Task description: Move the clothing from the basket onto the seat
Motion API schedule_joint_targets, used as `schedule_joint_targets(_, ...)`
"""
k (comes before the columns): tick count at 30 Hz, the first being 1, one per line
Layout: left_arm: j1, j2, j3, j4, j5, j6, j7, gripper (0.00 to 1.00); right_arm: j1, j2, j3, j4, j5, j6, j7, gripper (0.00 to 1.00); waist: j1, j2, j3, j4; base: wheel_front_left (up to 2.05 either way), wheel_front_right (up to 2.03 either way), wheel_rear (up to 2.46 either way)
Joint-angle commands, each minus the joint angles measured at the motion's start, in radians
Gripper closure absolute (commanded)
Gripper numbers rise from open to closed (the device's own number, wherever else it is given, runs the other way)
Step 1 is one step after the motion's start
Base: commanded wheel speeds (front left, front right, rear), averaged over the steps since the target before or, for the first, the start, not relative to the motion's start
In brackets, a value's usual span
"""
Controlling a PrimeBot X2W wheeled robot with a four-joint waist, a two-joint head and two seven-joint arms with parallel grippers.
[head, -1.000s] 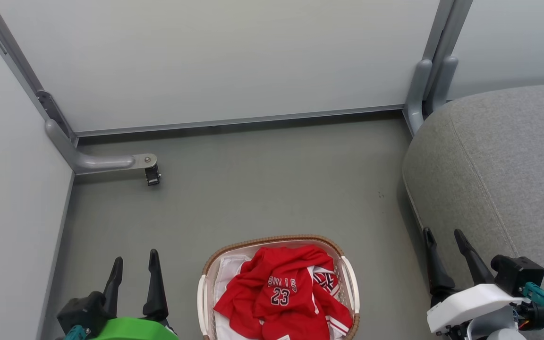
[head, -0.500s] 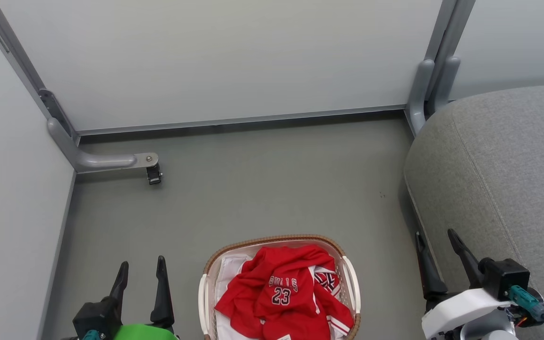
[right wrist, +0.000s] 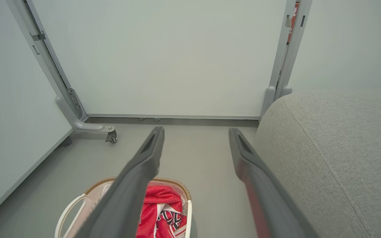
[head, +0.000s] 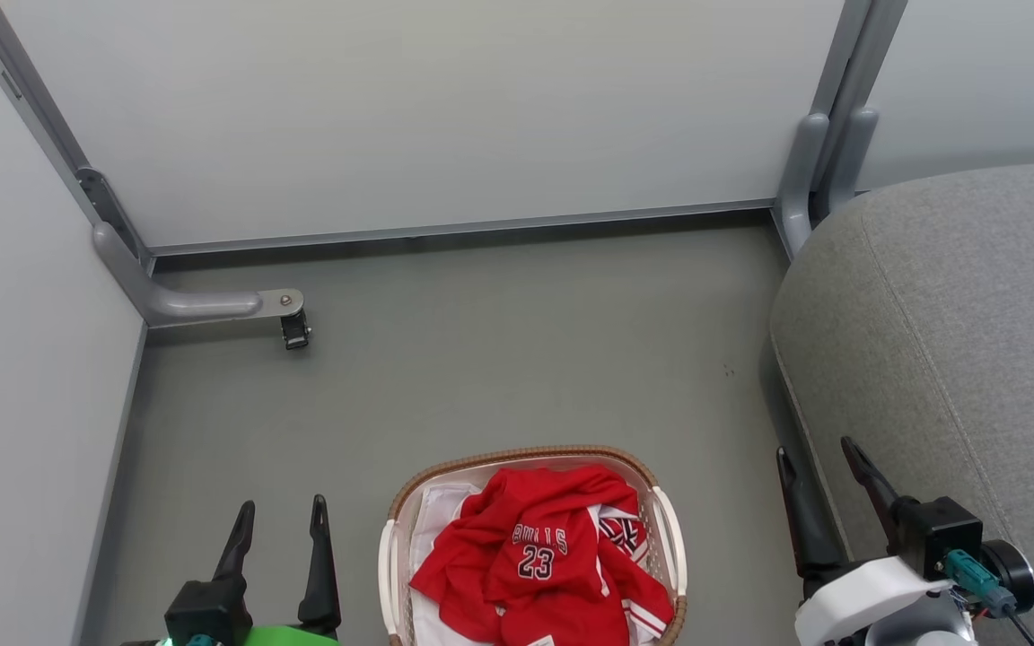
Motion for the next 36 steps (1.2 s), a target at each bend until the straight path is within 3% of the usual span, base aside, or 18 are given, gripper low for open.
schedule_joint_targets(1, 0.020, 0.006, -0.004, 0.000, 0.019, 0.005, -0.008, 0.00, 0.015, -0.006, 0.003, 0.002, -0.021, 0.000, -0.010, 0.00, -0.0001, 0.0000, 0.000, 0.000, 0.00, 0.00, 0.00)
schedule_joint_targets(26, 0.009, 0.006, -0.008, 0.013, 0.020, 0.006, -0.009, 0.00, 0.013, -0.006, -0.004, 0.001, -0.024, 0.000, -0.011, 0.00, -0.0001, 0.0000, 0.008, 0.003, 0.00, 0.00, 0.00)
schedule_joint_targets(36, -0.041, 0.006, -0.004, 0.004, 0.044, -0.006, -0.009, 0.00, -0.026, -0.006, -0.014, -0.022, -0.031, 0.000, -0.011, 0.00, -0.0001, 0.0000, 0.078, -0.004, 0.00, 0.00, 0.00)
